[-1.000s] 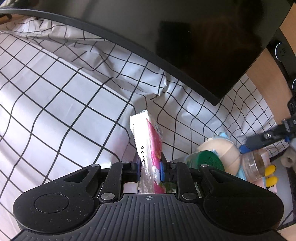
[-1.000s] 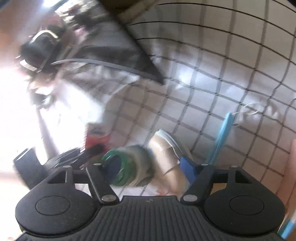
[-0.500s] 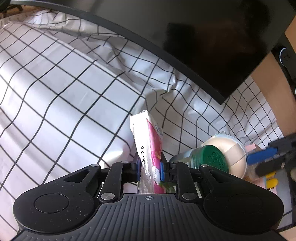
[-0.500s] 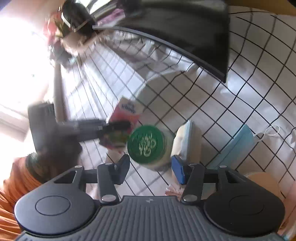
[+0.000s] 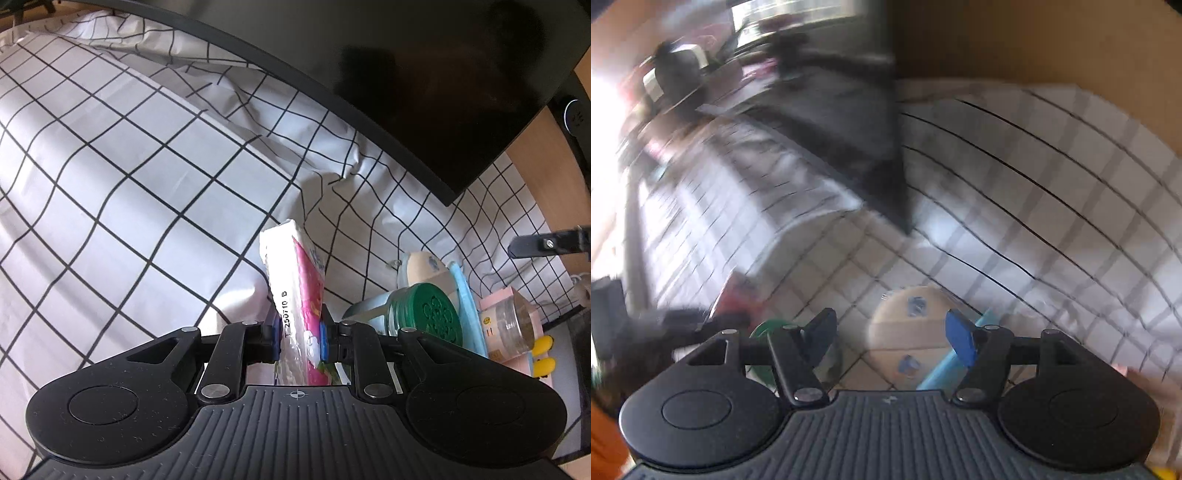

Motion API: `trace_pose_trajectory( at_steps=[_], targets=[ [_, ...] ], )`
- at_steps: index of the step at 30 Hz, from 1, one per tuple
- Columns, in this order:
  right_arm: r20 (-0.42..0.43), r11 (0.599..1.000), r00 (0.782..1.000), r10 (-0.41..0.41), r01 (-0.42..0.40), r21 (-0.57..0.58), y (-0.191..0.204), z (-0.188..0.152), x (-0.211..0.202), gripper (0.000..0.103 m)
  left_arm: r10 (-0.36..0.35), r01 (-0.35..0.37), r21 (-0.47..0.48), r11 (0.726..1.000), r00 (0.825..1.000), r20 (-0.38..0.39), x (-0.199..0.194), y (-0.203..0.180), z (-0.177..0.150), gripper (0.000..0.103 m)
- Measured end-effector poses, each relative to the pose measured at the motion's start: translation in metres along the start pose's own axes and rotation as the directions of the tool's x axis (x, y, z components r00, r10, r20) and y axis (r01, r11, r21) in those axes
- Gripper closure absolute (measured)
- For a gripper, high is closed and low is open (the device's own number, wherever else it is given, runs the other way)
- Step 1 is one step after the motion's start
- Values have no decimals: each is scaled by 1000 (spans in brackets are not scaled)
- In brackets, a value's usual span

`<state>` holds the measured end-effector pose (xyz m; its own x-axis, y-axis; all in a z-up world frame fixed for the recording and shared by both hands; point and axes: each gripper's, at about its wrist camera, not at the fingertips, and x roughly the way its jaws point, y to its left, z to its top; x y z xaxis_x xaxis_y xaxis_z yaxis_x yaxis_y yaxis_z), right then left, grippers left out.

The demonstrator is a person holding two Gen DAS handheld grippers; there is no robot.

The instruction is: Organize soft objects

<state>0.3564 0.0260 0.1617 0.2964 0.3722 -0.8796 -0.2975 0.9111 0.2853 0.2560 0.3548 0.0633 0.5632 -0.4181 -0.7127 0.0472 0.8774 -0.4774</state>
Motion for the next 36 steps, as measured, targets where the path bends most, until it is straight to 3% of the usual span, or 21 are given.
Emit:
trace_pose_trajectory(
  at_steps=[2, 5, 9, 13, 17, 22, 24, 25, 30, 31, 32, 34, 36],
  targets=[
    [5, 1000, 1000, 5, -5, -20, 0, -7, 2, 37, 1, -1, 1, 1000, 1000, -7, 2, 0, -1, 81],
    [67, 983, 994, -85, 94, -155, 22, -27, -4, 37, 2, -2, -5, 1000, 1000, -15, 4, 1, -2, 81],
    [213, 949, 963, -166, 214, -229, 45, -50, -21, 37, 9, -9, 5, 1000, 1000, -12, 5, -2, -3, 81],
    [191, 935, 972, -140, 193, -298, 68, -66, -37, 37, 23, -23, 25, 999, 1000, 1, -1, -8, -2, 81],
    [186, 855, 960, -208, 271, -442, 100, -84, -35, 31, 32, -35, 71, 997, 999, 36, -18, -16, 0, 81],
    [170, 748, 967, -191, 256, -613, 127, -129, -16, 31, 13, -18, 53, 998, 995, 94, -44, -12, -12, 81],
    [163, 735, 965, -204, 261, -626, 131, -150, 3, 42, 15, -16, 10, 1000, 996, 87, -45, -6, -19, 81],
    [151, 736, 966, -209, 257, -627, 131, -158, 11, 56, 20, -21, 5, 1000, 997, 80, -45, -3, -23, 81],
    [90, 758, 955, -282, 280, -589, 118, -162, 43, 60, 58, -59, 7, 998, 996, 71, -51, 3, -29, 81],
    [79, 775, 955, -285, 278, -567, 114, -158, 46, 67, 63, -64, 13, 998, 995, 74, -53, 3, -29, 81],
    [62, 794, 956, -286, 273, -543, 111, -153, 46, 81, 70, -71, 21, 997, 994, 79, -55, 2, -28, 81],
    [-1, 868, 974, -227, 202, -454, 102, -140, 38, 96, 77, -81, 36, 996, 993, 92, -60, 0, -25, 81],
    [1, 909, 987, -163, 150, -389, 100, -131, 20, 96, 72, -78, 51, 996, 992, 107, -67, -2, -20, 81]
  ],
)
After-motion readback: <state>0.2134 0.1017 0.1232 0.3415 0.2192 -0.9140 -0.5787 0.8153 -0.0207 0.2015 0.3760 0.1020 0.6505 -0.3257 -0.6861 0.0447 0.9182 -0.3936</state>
